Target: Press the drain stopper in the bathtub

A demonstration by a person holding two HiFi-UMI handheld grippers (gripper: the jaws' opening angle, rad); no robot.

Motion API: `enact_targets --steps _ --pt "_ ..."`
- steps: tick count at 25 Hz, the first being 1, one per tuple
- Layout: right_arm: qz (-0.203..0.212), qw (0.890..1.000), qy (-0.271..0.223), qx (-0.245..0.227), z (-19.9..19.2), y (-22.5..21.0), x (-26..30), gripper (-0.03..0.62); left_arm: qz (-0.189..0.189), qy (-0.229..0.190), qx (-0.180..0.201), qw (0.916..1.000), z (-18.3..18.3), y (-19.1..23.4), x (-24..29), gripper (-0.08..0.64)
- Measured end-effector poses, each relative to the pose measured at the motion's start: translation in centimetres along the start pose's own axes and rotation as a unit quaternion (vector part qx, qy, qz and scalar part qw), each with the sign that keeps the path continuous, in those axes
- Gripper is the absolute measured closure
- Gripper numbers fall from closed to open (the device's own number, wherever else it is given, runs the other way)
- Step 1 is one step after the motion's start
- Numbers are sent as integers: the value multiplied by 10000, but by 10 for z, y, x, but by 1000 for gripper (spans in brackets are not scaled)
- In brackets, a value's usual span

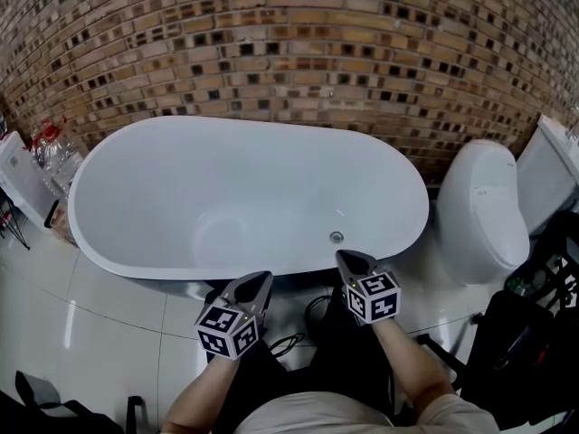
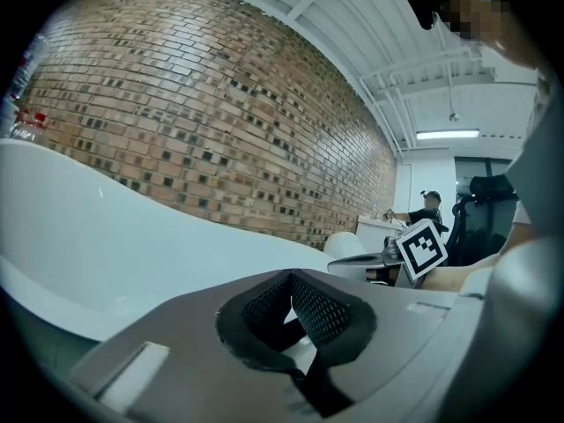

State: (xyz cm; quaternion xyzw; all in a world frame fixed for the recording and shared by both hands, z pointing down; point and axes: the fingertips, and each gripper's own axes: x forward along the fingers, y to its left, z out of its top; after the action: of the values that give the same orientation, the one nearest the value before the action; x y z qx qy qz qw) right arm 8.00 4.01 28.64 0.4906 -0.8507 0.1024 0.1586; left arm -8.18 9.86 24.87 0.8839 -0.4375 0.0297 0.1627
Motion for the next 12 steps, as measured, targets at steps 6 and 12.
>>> enact_targets --steps 6,12 --pt "-21 10000 -95 -1 7 0 -3 577 -26 -4 32 10000 2 -4 -1 552" --pt "-10 9998 -218 4 18 0 -10 577 -69 15 311 9995 14 -9 -10 552"
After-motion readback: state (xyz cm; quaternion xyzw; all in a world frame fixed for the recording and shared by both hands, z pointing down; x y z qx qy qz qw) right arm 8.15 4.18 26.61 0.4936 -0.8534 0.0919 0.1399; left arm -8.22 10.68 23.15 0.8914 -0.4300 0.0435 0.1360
